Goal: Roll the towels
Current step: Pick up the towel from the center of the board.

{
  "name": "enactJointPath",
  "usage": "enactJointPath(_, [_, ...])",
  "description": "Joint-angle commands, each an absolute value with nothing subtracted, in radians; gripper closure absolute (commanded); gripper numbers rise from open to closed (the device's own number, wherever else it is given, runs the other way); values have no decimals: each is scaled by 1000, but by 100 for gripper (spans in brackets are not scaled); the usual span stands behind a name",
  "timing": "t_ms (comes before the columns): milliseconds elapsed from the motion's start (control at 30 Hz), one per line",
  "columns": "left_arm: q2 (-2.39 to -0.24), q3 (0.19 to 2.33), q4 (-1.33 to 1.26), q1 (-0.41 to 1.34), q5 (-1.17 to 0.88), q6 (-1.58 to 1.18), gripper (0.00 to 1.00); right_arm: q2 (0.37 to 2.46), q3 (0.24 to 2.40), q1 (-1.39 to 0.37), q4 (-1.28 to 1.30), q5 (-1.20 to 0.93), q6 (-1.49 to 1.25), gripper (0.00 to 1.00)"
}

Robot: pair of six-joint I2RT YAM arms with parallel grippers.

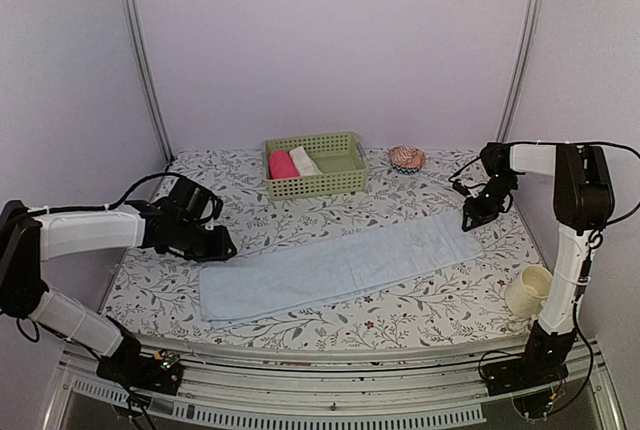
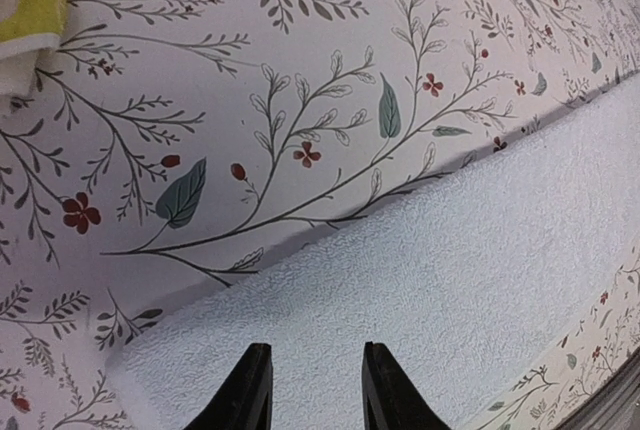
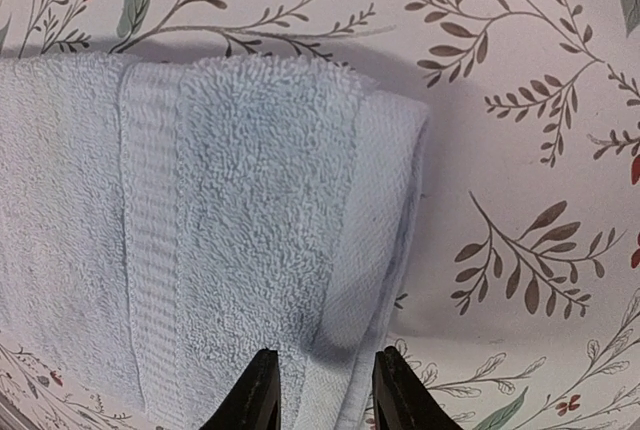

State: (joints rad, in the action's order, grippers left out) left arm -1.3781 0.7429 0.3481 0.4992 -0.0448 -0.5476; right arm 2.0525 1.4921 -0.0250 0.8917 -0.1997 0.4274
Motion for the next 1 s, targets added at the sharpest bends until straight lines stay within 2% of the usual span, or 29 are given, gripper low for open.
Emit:
enactJointPath(0, [-1353, 727, 337, 497, -43, -553, 68, 2061, 1483, -25, 893, -164, 411, 65])
enactJointPath(400, [-1371, 736, 332, 497, -38, -552, 68, 2114, 1458, -31, 889, -159, 420, 71])
enactJointPath(533, [-1380, 741, 330, 497, -39, -552, 68, 2150, 1450, -24, 881, -105, 423, 89])
enactJointPath(633, [-1382, 739, 331, 497, -36, -548, 68, 2166, 1477, 14, 884, -123, 423, 96])
enactJointPath(967, [-1396, 717, 331, 497, -27, -544, 68, 2104, 1669, 154, 976, -134, 435, 98])
